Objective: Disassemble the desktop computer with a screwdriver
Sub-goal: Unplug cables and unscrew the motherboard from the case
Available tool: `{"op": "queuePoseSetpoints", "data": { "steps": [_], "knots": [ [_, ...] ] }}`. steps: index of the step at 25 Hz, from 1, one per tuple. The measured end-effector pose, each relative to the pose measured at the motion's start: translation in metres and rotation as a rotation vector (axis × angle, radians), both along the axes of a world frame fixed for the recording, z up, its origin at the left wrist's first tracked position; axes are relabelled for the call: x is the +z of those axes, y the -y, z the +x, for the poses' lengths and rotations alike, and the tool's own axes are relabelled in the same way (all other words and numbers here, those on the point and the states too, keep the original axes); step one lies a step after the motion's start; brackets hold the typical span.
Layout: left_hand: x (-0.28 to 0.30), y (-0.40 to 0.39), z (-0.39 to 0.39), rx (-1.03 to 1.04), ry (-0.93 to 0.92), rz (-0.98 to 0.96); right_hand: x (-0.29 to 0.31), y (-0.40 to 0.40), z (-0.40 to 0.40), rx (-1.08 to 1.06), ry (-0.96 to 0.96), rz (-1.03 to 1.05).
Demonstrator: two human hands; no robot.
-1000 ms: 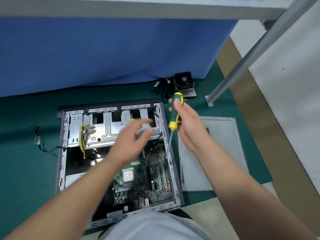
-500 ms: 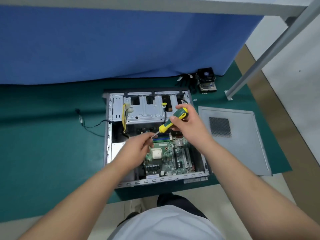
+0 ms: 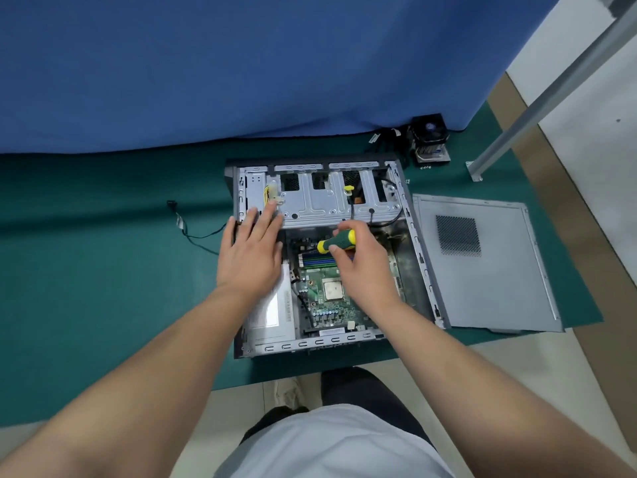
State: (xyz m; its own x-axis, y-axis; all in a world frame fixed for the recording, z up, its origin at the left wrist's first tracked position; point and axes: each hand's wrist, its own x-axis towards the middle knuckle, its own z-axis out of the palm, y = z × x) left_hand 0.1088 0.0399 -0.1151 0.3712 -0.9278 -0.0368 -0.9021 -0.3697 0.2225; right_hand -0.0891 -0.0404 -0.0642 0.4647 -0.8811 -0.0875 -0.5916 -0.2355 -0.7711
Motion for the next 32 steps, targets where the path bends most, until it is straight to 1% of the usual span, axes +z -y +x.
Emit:
{"op": "queuePoseSetpoints", "data": {
  "steps": [4, 9, 16, 24, 32],
  "knots": [
    [-0.006, 0.001, 0.000, 0.081, 0.014, -0.041, -0.024, 0.004, 0.009, 0.049, -0.071, -0.071],
    [-0.010, 0.003, 0.000, 0.077, 0.029, -0.044, -0.038, 0.013, 0.018, 0.052, -0.038, -0.130],
    [-0.007, 0.003, 0.000, 0.070, 0.025, -0.039, -0.041, 0.017, 0.029, 0.061, -0.056, -0.110],
    [-0.005, 0.004, 0.000, 0.071, 0.012, -0.035, -0.041, 0.015, 0.033, 0.076, -0.095, -0.174],
    [-0.005, 0.004, 0.001, 0.068, 0.015, -0.033, -0.041, 0.012, 0.030, 0.058, -0.053, -0.187]
  ]
}}
